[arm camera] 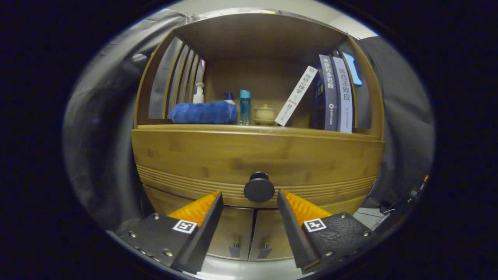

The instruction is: Pull open the drawer, take out the items inside it, and place them on the countertop above the cabinet.

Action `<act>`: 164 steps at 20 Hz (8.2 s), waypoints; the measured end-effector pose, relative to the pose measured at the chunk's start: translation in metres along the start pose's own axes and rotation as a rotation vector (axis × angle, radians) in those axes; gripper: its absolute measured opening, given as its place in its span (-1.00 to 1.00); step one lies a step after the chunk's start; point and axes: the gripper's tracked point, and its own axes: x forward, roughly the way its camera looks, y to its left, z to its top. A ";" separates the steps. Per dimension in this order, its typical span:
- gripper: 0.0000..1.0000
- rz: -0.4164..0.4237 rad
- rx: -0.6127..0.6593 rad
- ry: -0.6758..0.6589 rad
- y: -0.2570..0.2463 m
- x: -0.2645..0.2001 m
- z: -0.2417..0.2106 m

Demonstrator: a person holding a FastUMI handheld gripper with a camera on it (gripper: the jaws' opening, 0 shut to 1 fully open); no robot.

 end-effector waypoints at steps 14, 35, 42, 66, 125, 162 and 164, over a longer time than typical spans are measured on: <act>0.05 -0.039 0.032 -0.098 -0.005 0.032 0.007; -0.27 -0.056 0.070 0.011 -0.003 -0.108 -0.007; -0.81 -0.086 -0.066 -0.134 -0.007 -0.165 0.031; -0.15 -0.050 0.083 -0.014 -0.003 -0.087 -0.008; -0.26 -0.085 0.124 0.971 -0.017 -0.027 -0.035; -0.26 -0.020 0.168 0.138 0.018 0.041 0.167; -0.27 -0.052 0.196 0.159 0.015 0.051 0.157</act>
